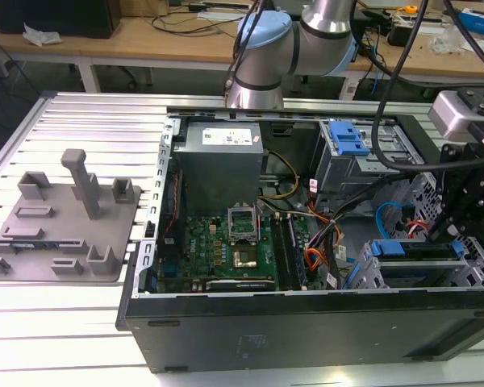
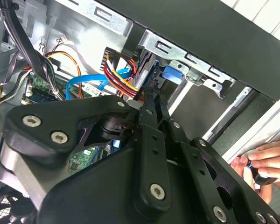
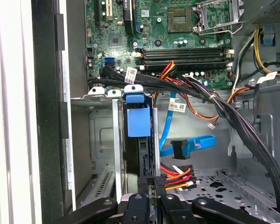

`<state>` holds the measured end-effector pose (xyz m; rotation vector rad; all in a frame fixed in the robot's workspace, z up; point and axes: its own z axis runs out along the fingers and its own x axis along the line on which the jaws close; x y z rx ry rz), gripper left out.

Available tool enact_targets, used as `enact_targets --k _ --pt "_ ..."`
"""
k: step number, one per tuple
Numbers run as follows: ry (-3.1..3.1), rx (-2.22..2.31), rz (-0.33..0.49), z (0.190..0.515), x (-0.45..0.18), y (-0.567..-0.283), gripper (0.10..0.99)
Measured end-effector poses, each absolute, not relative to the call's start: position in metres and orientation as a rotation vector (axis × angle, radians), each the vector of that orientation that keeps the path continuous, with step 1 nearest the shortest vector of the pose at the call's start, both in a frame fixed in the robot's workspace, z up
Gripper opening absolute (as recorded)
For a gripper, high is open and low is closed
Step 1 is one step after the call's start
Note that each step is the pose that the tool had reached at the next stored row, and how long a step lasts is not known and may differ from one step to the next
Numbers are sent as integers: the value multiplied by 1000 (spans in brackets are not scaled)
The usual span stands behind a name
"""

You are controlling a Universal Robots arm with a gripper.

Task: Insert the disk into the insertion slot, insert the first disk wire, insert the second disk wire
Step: 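Insert the first disk wire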

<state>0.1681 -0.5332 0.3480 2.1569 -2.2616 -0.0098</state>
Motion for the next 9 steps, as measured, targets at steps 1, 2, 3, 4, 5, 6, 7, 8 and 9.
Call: enact_targets --k 1,2,3,4,5,6,7,8,9 --pt "-2261 2157 -10 348 168 -533 165" --pt "-2261 2157 -10 347 168 -533 165" --pt "-2261 2156 -11 347 168 -533 165" --pt "-2261 2156 -11 347 168 -533 165" --pt "-2261 2156 -11 347 168 -533 165" --pt "-2261 2156 -12 346 168 -533 165" --pt "-2260 2156 -12 346 168 -533 165" --pt "-2260 2156 -13 346 168 -533 165" --pt "-2260 2155 -13 345 168 -533 165"
